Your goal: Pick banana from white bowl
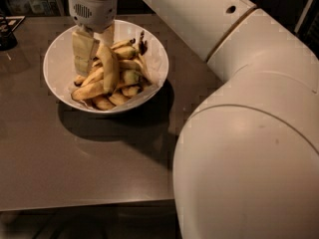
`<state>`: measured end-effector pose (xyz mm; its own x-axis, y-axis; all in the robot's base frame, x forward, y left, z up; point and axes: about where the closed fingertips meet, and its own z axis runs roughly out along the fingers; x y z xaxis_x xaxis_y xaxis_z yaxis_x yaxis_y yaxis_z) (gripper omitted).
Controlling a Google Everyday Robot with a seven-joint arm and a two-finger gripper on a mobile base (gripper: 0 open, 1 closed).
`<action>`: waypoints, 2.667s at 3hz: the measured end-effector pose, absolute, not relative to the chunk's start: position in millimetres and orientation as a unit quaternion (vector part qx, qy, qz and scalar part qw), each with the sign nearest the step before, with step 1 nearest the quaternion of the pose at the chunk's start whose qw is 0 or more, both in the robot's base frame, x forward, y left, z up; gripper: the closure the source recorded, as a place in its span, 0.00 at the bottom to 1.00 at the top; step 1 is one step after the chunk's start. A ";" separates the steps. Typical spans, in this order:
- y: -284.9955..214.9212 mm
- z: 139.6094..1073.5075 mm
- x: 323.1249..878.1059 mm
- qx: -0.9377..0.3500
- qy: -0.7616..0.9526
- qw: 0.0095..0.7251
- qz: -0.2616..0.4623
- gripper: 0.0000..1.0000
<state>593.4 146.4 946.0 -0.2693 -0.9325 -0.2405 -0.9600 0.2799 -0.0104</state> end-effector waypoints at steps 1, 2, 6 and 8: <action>146.4 945.6 593.4 -0.596 0.794 0.100 0.069 0.24; 146.4 945.6 593.4 -0.596 0.794 0.100 0.069 0.24; 114.9 936.3 608.5 -0.560 0.822 0.088 0.060 0.39; 113.7 938.4 609.2 -0.557 0.824 0.085 0.059 0.84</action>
Offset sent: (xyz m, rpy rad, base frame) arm -0.0231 -0.0573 -0.0213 -0.1628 0.1522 -0.0482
